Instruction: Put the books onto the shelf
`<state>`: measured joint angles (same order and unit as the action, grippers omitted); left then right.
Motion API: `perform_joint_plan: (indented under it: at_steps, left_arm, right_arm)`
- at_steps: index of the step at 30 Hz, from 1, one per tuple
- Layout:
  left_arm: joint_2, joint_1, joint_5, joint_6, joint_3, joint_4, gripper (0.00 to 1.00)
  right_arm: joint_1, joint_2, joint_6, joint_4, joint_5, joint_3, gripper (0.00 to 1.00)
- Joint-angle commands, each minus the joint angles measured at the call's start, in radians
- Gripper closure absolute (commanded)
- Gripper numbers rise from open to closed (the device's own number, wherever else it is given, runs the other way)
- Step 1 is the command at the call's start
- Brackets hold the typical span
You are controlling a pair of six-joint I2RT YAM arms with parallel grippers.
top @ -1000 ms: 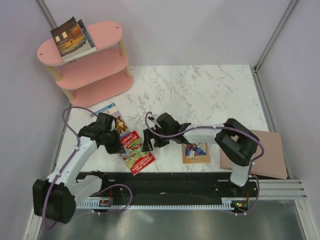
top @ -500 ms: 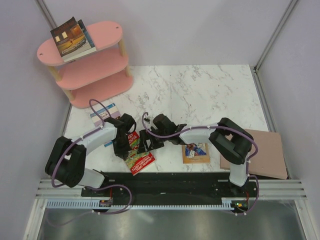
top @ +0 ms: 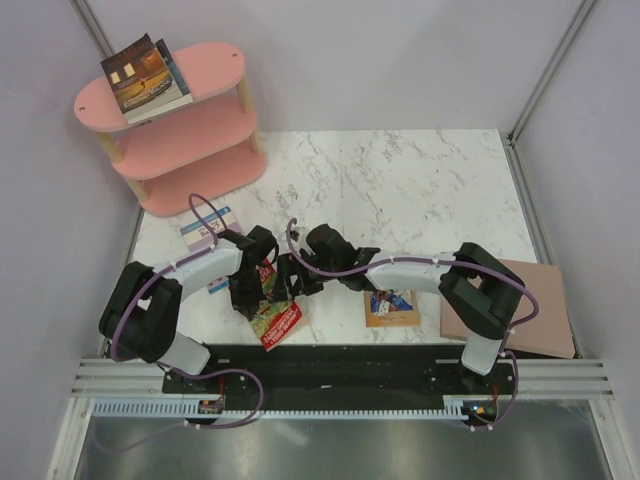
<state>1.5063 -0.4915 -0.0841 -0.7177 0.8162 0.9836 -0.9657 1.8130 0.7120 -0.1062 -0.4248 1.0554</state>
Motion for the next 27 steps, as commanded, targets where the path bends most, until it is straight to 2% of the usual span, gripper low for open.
perform_joint_plan:
  at_steps: [1,9,10,12,14,15,16,17,21,27]
  left_arm:
    - [0.051,-0.013,-0.029,-0.048,-0.081,-0.171,0.98]
    - [0.038,-0.013,-0.020,-0.042,-0.088,-0.181,0.98]
    - [0.040,-0.013,-0.019,-0.040,-0.088,-0.181,0.98]
    - [0.040,-0.013,-0.016,-0.040,-0.088,-0.184,0.98]
    - [0.038,-0.013,-0.016,-0.039,-0.088,-0.184,0.98]
    - [0.037,-0.013,-0.014,-0.037,-0.091,-0.186,0.98]
    - [0.035,-0.013,-0.016,-0.037,-0.091,-0.187,0.98]
    - [0.037,-0.013,-0.016,-0.037,-0.089,-0.187,0.98]
    - [0.041,-0.015,-0.017,-0.034,-0.088,-0.189,0.98]
    - [0.054,-0.018,-0.013,-0.032,-0.081,-0.200,0.98]
  right_arm:
    - [-0.027,-0.048,0.029,-0.061,0.001,-0.002,0.13]
    - [-0.038,0.049,0.023,0.011,0.001,0.026,0.21]
    - [-0.038,0.060,0.020,0.017,-0.006,0.031,0.32]
    - [-0.039,0.077,0.020,0.014,-0.028,0.038,0.41]
    - [-0.039,0.083,0.033,-0.016,-0.043,0.037,0.56]
    - [-0.041,0.086,0.040,-0.032,-0.055,0.035,0.67]
    - [-0.042,0.083,0.046,-0.058,-0.057,0.026,0.84]
    - [-0.041,0.082,0.061,-0.081,-0.066,0.017,0.87]
    - [-0.041,0.065,0.104,-0.199,-0.095,-0.020,0.85]
    - [-0.044,0.095,0.155,-0.319,-0.140,-0.038,0.68]
